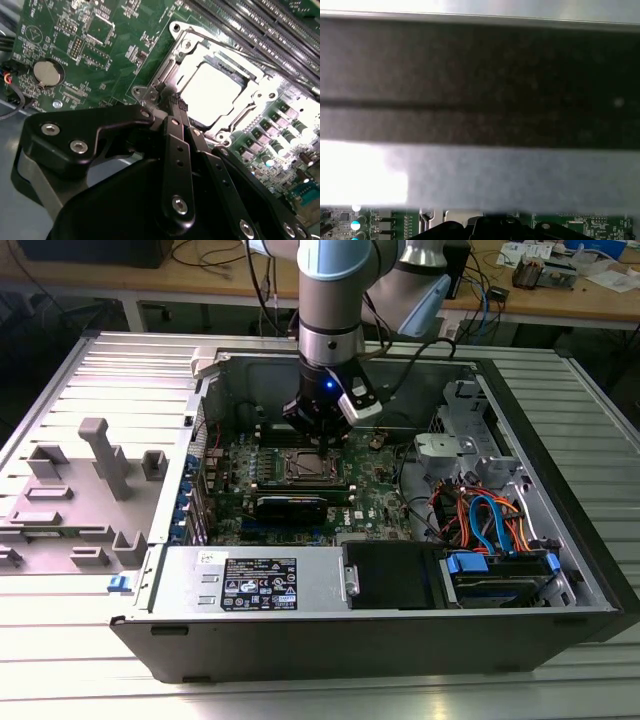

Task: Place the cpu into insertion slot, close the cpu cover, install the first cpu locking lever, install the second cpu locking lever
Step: 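Install the second cpu locking lever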

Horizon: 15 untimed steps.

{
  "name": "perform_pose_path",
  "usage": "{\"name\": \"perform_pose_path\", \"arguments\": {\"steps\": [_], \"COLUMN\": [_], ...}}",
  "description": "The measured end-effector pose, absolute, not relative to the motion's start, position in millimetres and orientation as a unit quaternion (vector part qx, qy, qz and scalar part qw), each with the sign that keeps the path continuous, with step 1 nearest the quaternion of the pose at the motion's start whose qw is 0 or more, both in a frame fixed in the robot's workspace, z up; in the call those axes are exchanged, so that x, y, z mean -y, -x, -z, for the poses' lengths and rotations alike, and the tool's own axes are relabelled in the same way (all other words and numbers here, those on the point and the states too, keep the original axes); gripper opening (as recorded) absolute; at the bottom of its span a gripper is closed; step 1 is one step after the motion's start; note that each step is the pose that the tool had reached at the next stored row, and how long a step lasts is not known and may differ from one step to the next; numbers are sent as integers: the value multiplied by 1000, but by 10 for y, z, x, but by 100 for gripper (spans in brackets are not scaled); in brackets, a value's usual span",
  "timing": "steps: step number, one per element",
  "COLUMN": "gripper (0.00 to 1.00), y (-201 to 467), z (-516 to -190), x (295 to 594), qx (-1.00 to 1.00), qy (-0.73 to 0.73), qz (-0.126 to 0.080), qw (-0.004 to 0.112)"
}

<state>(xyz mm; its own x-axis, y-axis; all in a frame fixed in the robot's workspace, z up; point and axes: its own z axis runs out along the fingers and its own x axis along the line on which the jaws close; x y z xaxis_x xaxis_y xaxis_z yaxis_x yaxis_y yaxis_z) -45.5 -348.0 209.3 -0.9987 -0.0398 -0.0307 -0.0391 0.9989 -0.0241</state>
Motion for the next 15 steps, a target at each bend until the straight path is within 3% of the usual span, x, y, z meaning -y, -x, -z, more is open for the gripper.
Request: {"name": "perform_pose_path", "arguments": {"steps": [15], "gripper": [11], "y": [454], "z": [-2164], "x": [3499], "qx": [-1000], "qy": [20], "qz": [12], "qw": [16]}}
